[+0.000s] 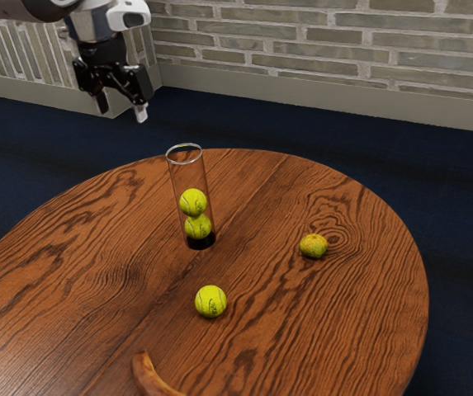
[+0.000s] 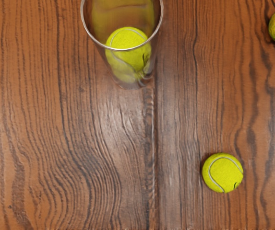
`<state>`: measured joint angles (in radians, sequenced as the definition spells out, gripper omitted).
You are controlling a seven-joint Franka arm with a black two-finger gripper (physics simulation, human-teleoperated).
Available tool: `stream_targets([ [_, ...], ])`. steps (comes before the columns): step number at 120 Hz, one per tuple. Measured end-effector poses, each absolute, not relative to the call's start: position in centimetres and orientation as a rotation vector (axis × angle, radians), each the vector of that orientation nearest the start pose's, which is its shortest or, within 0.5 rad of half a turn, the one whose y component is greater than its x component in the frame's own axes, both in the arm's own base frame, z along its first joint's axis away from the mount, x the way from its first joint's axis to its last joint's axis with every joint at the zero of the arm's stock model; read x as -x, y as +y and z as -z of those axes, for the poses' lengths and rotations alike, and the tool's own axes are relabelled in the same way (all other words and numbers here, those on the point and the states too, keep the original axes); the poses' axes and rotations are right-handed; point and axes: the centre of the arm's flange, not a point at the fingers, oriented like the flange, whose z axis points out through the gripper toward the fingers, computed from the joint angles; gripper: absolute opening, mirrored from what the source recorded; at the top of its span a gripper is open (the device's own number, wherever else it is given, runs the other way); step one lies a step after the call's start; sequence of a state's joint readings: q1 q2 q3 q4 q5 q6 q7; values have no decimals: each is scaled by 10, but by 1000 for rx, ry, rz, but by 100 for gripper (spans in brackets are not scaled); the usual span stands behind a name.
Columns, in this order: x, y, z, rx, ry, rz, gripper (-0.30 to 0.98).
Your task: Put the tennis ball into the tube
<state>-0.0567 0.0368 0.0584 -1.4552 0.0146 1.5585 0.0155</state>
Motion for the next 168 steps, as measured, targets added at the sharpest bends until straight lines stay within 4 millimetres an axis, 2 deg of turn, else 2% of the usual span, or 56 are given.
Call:
stream_targets([
  [20,-559,-8,-658,3137,48,87,69],
  [32,-533,-13,-659,3152,50,67,69],
  [38,-521,-19,-653,3155,60,41,69],
  [49,-508,-38,-618,3154,103,-31,69],
  [65,-504,-49,-550,3166,106,-80,69],
  [75,-503,-52,-518,3174,96,-76,69],
  [94,-506,-61,-484,3196,84,-49,69],
  [106,-517,-65,-464,3213,70,-28,69],
  [121,-534,-80,-428,3216,97,-9,69],
  [129,-538,-88,-400,3217,113,-10,69],
  [140,-543,-97,-377,3221,129,8,69],
  [157,-554,-90,-338,3230,92,-2,69],
  [168,-558,-90,-326,3234,87,16,69],
])
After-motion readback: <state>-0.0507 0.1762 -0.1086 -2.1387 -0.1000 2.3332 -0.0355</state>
